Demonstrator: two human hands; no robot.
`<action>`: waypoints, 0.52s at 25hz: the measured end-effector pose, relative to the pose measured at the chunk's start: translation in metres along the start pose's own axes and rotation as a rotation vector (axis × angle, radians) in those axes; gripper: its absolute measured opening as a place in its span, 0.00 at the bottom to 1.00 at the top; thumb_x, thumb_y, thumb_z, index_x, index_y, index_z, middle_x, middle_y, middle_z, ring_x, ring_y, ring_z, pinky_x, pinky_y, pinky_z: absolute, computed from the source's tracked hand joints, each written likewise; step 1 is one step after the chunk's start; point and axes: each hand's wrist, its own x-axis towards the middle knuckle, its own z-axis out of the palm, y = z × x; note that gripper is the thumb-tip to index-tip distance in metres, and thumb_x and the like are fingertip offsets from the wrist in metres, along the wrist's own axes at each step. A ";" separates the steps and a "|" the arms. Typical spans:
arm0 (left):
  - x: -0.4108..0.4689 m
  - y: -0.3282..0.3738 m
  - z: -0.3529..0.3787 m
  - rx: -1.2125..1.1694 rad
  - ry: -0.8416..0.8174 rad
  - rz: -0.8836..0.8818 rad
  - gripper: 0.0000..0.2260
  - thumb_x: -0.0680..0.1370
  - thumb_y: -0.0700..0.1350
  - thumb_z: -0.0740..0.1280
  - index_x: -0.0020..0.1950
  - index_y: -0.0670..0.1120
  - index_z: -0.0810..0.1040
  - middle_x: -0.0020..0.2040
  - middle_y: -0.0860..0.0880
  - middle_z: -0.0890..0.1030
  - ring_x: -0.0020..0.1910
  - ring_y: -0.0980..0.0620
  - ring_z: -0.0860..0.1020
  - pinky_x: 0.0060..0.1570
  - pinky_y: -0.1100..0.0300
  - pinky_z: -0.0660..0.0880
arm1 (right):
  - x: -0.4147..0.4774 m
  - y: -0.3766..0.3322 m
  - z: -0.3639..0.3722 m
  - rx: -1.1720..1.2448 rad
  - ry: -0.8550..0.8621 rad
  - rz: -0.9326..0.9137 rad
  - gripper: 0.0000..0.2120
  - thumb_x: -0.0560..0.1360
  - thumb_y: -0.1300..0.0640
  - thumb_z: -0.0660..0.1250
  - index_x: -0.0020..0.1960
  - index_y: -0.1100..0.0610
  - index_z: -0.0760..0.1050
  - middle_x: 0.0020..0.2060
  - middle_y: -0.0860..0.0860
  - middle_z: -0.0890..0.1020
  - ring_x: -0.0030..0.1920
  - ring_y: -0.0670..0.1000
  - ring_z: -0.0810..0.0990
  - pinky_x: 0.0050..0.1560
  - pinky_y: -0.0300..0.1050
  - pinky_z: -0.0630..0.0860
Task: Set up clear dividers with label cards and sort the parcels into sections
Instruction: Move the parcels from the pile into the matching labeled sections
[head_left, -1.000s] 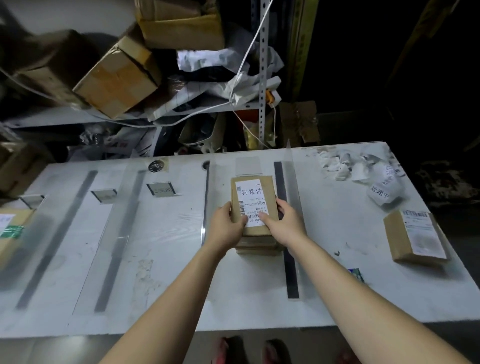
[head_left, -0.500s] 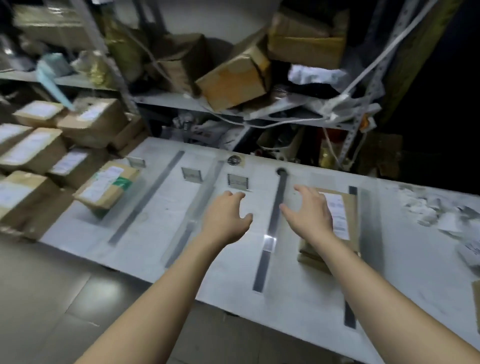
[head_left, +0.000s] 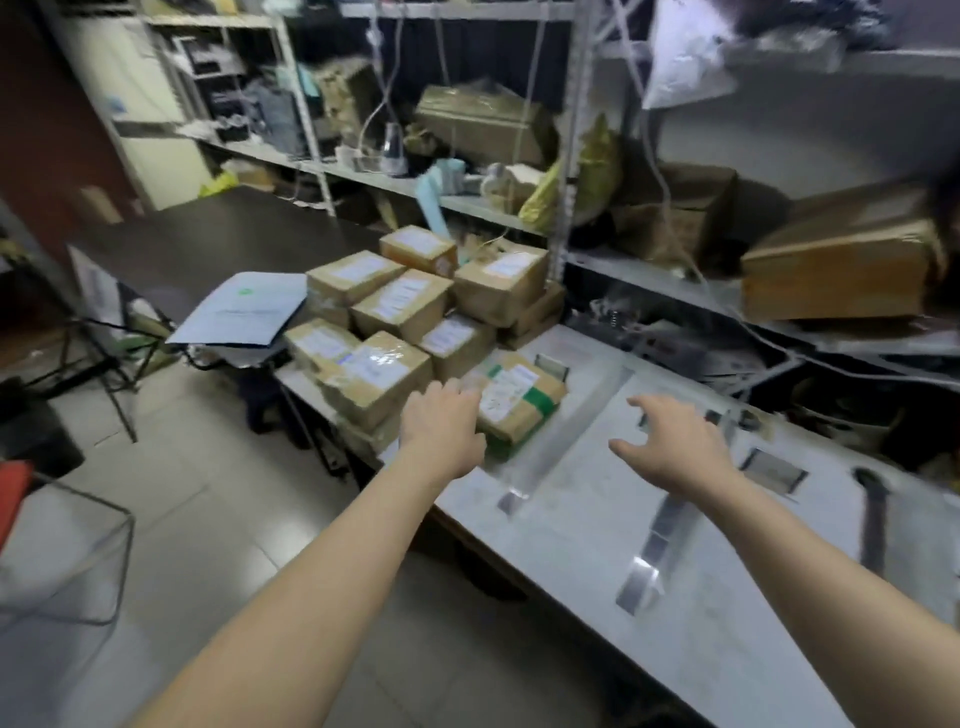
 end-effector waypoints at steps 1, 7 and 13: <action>0.003 -0.027 -0.002 0.001 -0.013 -0.023 0.20 0.81 0.54 0.63 0.71 0.49 0.71 0.64 0.46 0.74 0.64 0.44 0.73 0.57 0.50 0.72 | 0.009 -0.023 0.000 -0.013 -0.003 -0.024 0.34 0.74 0.37 0.68 0.76 0.48 0.67 0.72 0.50 0.74 0.71 0.56 0.72 0.67 0.56 0.74; 0.055 -0.173 0.013 -0.027 -0.036 -0.129 0.21 0.81 0.52 0.62 0.73 0.49 0.70 0.66 0.46 0.74 0.66 0.43 0.74 0.58 0.50 0.71 | 0.087 -0.137 0.034 -0.025 -0.038 -0.081 0.31 0.73 0.38 0.68 0.73 0.46 0.69 0.67 0.49 0.78 0.66 0.55 0.75 0.54 0.58 0.80; 0.124 -0.268 0.050 -0.105 -0.115 -0.244 0.25 0.83 0.60 0.59 0.78 0.52 0.67 0.71 0.48 0.73 0.69 0.44 0.72 0.61 0.49 0.72 | 0.174 -0.215 0.100 0.171 -0.129 -0.058 0.32 0.74 0.41 0.68 0.75 0.47 0.68 0.72 0.48 0.74 0.71 0.54 0.73 0.62 0.57 0.76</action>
